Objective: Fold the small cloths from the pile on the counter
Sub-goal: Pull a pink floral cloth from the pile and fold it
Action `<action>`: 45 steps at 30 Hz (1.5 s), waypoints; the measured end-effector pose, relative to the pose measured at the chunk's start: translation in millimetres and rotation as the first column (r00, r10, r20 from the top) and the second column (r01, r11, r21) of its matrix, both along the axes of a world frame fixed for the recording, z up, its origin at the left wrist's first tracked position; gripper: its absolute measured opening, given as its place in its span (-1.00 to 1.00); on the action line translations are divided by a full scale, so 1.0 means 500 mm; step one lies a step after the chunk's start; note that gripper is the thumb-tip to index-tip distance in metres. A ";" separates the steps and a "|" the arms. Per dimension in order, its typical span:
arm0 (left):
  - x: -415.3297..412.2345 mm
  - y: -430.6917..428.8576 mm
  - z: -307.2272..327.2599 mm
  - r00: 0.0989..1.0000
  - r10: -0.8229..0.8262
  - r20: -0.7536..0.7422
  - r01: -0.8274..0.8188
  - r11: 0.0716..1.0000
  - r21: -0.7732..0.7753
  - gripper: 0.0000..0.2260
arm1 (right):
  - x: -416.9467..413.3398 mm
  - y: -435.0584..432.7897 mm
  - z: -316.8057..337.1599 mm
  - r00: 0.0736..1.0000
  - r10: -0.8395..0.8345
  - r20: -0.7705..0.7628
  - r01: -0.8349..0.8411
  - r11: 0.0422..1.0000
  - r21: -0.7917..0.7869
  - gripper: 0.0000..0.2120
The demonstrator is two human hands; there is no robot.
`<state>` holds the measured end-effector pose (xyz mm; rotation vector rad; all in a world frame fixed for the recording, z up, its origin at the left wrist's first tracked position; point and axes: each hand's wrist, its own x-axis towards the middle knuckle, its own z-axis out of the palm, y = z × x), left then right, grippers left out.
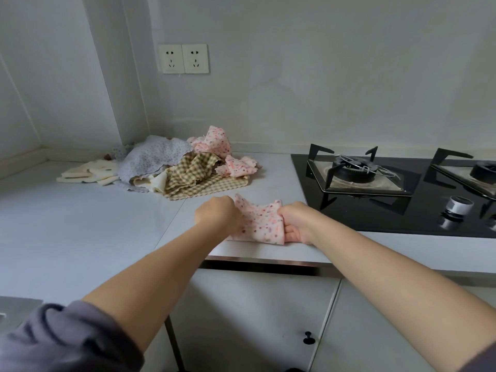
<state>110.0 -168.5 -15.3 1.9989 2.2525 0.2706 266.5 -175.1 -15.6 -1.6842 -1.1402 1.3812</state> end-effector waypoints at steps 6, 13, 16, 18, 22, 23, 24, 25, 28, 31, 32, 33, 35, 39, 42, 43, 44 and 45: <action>0.000 -0.033 -0.015 0.954 -0.089 -0.287 0.180 0.934 0.309 -0.77 | 0.025 0.000 0.028 0.985 0.098 0.145 -0.101 0.995 0.015 -0.81; -0.001 -0.068 -0.052 0.694 -0.685 -0.220 0.719 0.675 0.165 -0.51 | 0.107 0.038 0.005 0.709 0.058 0.703 -0.450 0.805 0.387 -0.62; -0.024 -0.073 -0.065 0.642 -0.717 -0.271 0.763 0.631 0.139 -0.36 | 0.117 0.029 -0.011 0.563 0.184 0.805 -0.656 0.692 0.301 -0.42; -0.039 -0.075 -0.065 0.602 -0.740 -0.298 0.798 0.571 0.195 -0.40 | 0.117 0.020 -0.023 0.527 0.244 0.814 -0.718 0.640 0.273 -0.38; -0.052 -0.083 -0.064 0.569 -0.778 -0.266 0.808 0.470 0.355 -0.56 | 0.107 0.006 -0.029 0.513 0.310 0.801 -0.778 0.561 0.281 -0.44; -0.054 -0.086 -0.064 0.574 -0.782 -0.241 0.798 0.469 0.378 -0.61 | 0.106 0.002 -0.028 0.511 0.315 0.800 -0.786 0.547 0.287 -0.46; -0.056 -0.091 -0.063 0.580 -0.786 -0.215 0.788 0.474 0.393 -0.66 | 0.107 0.001 -0.030 0.512 0.315 0.799 -0.791 0.536 0.295 -0.47; -0.059 -0.095 -0.064 0.586 -0.788 -0.189 0.778 0.481 0.404 -0.72 | 0.109 -0.002 -0.031 0.513 0.315 0.799 -0.793 0.530 0.300 -0.48; -0.068 -0.109 -0.065 0.624 -0.781 -0.017 0.713 0.560 0.422 -0.82 | 0.115 -0.017 -0.034 0.508 0.337 0.792 -0.802 0.521 0.293 -0.47; -0.079 -0.113 -0.056 0.653 -0.715 0.249 0.595 0.688 0.417 -0.80 | 0.116 -0.028 -0.037 0.524 0.389 0.758 -0.809 0.504 0.302 -0.45; -0.081 -0.113 -0.052 0.654 -0.699 0.289 0.577 0.708 0.407 -0.80 | 0.115 -0.029 -0.037 0.539 0.396 0.744 -0.803 0.508 0.311 -0.47; -0.083 -0.114 -0.051 0.651 -0.690 0.315 0.568 0.719 0.401 -0.81 | 0.113 -0.031 -0.037 0.551 0.396 0.734 -0.796 0.514 0.320 -0.47; -0.083 -0.118 -0.048 0.640 -0.675 0.367 0.548 0.736 0.398 -0.83 | 0.105 -0.035 -0.037 0.565 0.379 0.733 -0.785 0.519 0.337 -0.44; -0.088 -0.117 -0.043 0.624 -0.621 0.474 0.477 0.784 0.397 -0.81 | 0.078 -0.033 -0.049 0.629 0.275 0.727 -0.741 0.495 0.454 -0.58; -0.098 -0.115 -0.037 0.601 -0.595 0.534 0.444 0.804 0.396 -0.73 | 0.063 -0.030 -0.053 0.685 0.217 0.695 -0.698 0.467 0.542 -0.76; -0.102 -0.118 -0.033 0.591 -0.606 0.532 0.447 0.795 0.409 -0.69 | 0.059 -0.031 -0.050 0.713 0.217 0.667 -0.674 0.475 0.565 -0.80; -0.106 -0.123 -0.028 0.579 -0.628 0.520 0.462 0.778 0.426 -0.64 | 0.056 -0.032 -0.046 0.738 0.224 0.637 -0.650 0.486 0.584 -0.83; -0.111 -0.127 -0.022 0.572 -0.658 0.490 0.486 0.753 0.444 -0.61 | 0.053 -0.034 -0.041 0.759 0.234 0.608 -0.630 0.499 0.595 -0.84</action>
